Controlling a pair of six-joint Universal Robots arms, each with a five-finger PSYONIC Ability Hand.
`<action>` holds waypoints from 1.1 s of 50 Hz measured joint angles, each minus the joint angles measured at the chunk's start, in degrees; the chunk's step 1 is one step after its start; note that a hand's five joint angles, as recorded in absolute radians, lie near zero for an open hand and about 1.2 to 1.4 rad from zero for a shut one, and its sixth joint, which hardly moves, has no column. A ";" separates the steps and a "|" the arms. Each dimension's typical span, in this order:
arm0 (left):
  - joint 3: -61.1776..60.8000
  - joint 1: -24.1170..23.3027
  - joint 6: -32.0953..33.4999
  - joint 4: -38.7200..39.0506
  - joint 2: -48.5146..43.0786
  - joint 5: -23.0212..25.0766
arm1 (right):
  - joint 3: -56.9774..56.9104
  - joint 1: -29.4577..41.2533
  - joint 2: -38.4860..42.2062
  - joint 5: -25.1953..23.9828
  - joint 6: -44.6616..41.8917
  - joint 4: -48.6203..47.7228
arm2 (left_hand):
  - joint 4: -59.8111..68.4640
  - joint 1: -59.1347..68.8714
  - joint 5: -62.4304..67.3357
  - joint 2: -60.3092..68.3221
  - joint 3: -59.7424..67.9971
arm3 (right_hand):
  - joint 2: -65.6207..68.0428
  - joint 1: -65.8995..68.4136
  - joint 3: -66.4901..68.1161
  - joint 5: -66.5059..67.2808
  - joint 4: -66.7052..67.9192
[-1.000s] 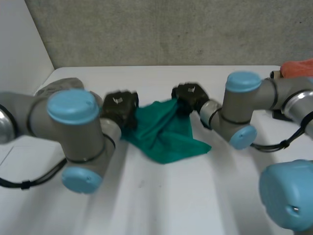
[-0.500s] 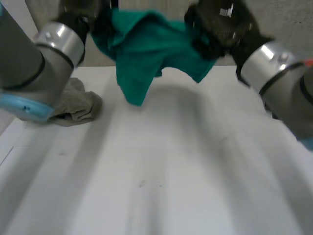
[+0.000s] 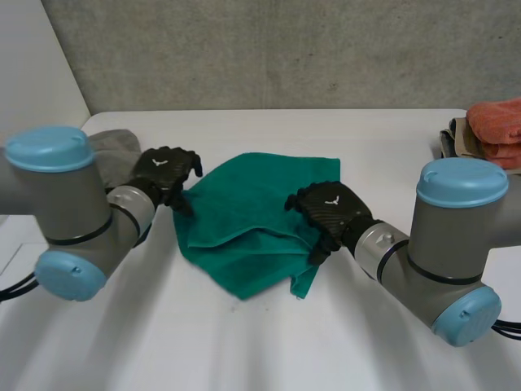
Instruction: Fold the laundry.
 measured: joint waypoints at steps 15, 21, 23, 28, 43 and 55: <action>-22.39 -1.04 -3.99 0.36 22.73 -8.12 | 1.47 -9.21 -6.52 0.14 15.69 14.81 | 1.60 1.22 1.96 1.13 0.81 | -2.16 -2.79 -3.46 -3.96 -3.56; -25.95 -1.34 -9.08 0.83 20.80 -7.95 | 2.64 -9.76 -6.18 -0.16 16.75 14.41 | 1.27 1.03 1.34 0.99 0.69 | -0.65 0.22 -0.15 2.18 0.61; -25.77 -1.19 -10.59 1.17 18.60 -7.71 | 2.37 -9.50 -5.29 -0.29 16.79 12.85 | 1.27 1.03 1.34 0.99 0.69 | 4.38 4.73 4.24 6.06 5.14; -24.07 -0.79 -12.71 2.43 13.35 -6.92 | 0.30 -8.64 -2.52 -0.57 16.76 9.94 | 1.27 1.03 1.34 0.99 0.69 | 11.52 11.33 11.11 12.66 11.62; -15.29 -0.36 -16.66 9.10 1.08 -4.30 | -12.41 -2.94 8.65 -0.90 17.83 8.33 | 1.20 1.03 1.32 0.98 0.69 | 12.20 12.27 12.22 13.46 12.71; -7.56 -1.53 -19.92 8.68 -3.36 -0.43 | -20.18 -1.50 14.08 -5.40 22.92 8.60 | 2.94 2.90 3.25 2.59 2.39 | 12.21 12.23 12.22 13.41 12.73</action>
